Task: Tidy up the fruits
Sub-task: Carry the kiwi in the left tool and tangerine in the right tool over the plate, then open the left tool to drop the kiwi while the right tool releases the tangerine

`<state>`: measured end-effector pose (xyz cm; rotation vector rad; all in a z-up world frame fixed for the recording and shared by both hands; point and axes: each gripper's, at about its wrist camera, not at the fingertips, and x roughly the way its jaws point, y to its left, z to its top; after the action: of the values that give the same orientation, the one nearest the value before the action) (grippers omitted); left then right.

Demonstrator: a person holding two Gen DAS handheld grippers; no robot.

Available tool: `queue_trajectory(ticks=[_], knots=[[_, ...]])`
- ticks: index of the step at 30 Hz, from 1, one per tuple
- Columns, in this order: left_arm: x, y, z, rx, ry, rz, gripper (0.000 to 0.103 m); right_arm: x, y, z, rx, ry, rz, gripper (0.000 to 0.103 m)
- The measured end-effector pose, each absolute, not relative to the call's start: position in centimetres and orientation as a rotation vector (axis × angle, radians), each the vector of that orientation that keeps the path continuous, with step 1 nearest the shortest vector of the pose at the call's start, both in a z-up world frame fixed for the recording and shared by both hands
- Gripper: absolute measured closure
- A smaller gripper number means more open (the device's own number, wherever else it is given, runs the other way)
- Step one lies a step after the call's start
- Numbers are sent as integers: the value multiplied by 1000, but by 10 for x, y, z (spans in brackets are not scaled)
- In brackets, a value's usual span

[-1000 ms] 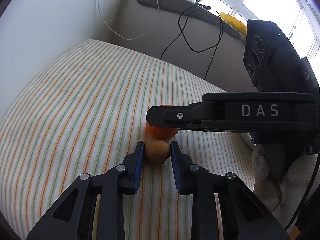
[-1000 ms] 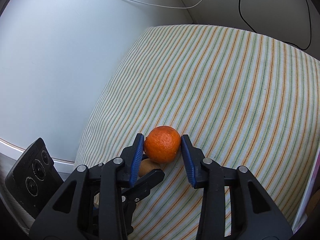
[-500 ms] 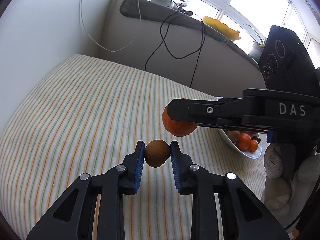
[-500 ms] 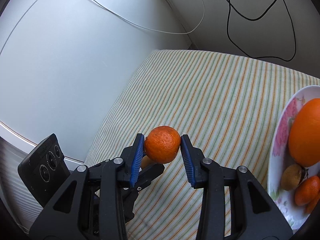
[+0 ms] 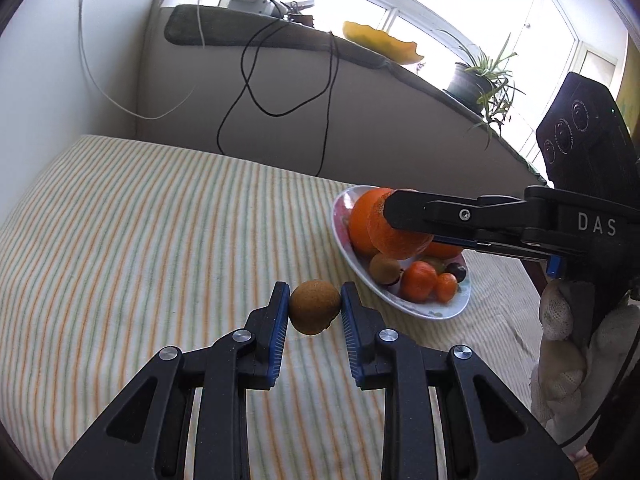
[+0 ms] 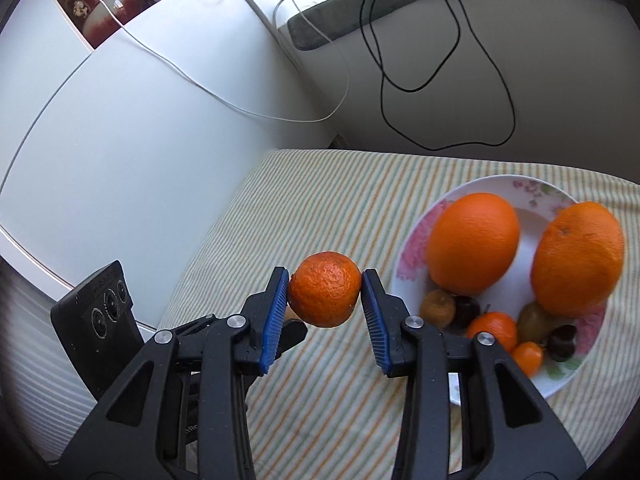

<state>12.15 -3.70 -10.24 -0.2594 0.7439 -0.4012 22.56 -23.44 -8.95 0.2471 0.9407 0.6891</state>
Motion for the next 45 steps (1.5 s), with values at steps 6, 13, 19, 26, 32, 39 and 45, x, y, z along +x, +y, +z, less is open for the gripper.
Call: queue_trajectory(ticks=[6,13,19,26,32,39,45], knots=[[124,-72,-96,-238,736,-458,79,229,-270,-97,245,934,596,64],[130,-108,-95,-201,740,-508,79,227,-292,-97,204,915,524,64],[132,-128,-94,-166,731,-531,79,228,-301,-96,183,902,487,64],[131,-142,-89,-124,700,-542,67,231,-303,-95,192,897,464,57],[125,-139,-81,-120,673,-527,58,221,-304,-82,172,838,455,38],[115,-133,-76,-126,661,-517,58,208,-308,-74,181,819,455,38],[104,-122,-73,-137,656,-503,50,193,-316,-68,187,794,442,38]])
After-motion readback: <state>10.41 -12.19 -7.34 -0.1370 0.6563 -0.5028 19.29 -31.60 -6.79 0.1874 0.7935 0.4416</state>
